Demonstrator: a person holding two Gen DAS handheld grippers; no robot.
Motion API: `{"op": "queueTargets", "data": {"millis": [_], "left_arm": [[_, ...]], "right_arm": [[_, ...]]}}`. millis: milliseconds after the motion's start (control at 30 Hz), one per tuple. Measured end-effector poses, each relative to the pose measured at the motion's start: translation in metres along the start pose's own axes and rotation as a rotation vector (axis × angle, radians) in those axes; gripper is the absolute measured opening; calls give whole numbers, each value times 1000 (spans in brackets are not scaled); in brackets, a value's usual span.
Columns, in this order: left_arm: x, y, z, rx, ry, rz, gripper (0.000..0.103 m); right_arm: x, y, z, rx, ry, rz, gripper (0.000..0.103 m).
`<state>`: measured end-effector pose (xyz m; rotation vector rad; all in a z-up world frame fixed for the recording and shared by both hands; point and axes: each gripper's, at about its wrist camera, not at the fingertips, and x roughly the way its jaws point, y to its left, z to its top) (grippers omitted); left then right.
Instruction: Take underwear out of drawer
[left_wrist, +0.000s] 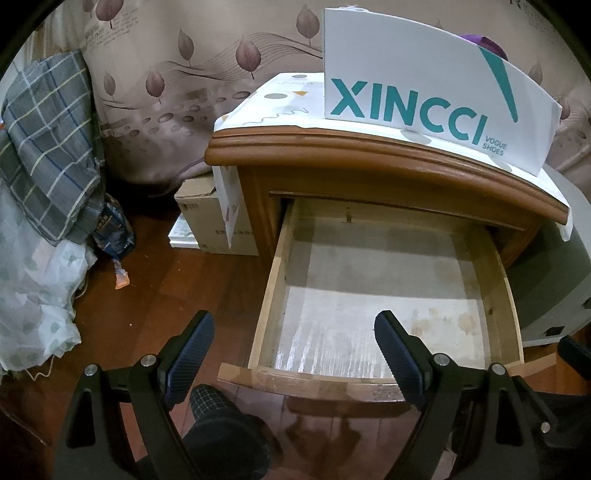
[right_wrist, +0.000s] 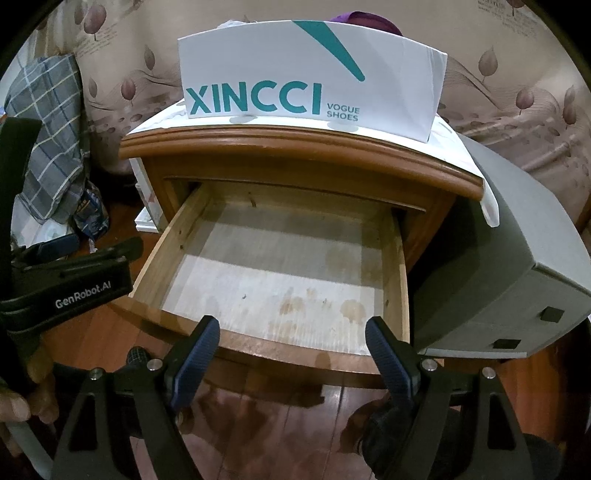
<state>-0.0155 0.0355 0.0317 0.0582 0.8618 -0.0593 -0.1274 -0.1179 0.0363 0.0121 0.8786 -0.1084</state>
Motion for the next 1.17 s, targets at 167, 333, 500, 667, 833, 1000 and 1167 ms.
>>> {"op": "queueTargets", "data": {"millis": [167,333,500,667,833,1000,1167], "left_arm": [[0,0,0,-2,0,-2,87],[0,0,0,-1,0,2,87],[1,3,-1,-6,10,-10,87],[0,6,0,-7,7,-20,87],[0,1,-1,12,-4,-21,87],[-1,-1,-2,19,-5,-32,87],[-1,0,-1,10,2,-24,87]], "right_arm": [[0,0,0,-1,0,3,83],[0,0,-1,-2,0,1,83],[0,-1,-2,3,5,5,83],[1,-1,-3,1,7,6,83],[3,-1,-3,1,12,8,83],[4,-1,-4,-4,13,6,83],[5,1,-3,-9,12,5,83]]}}
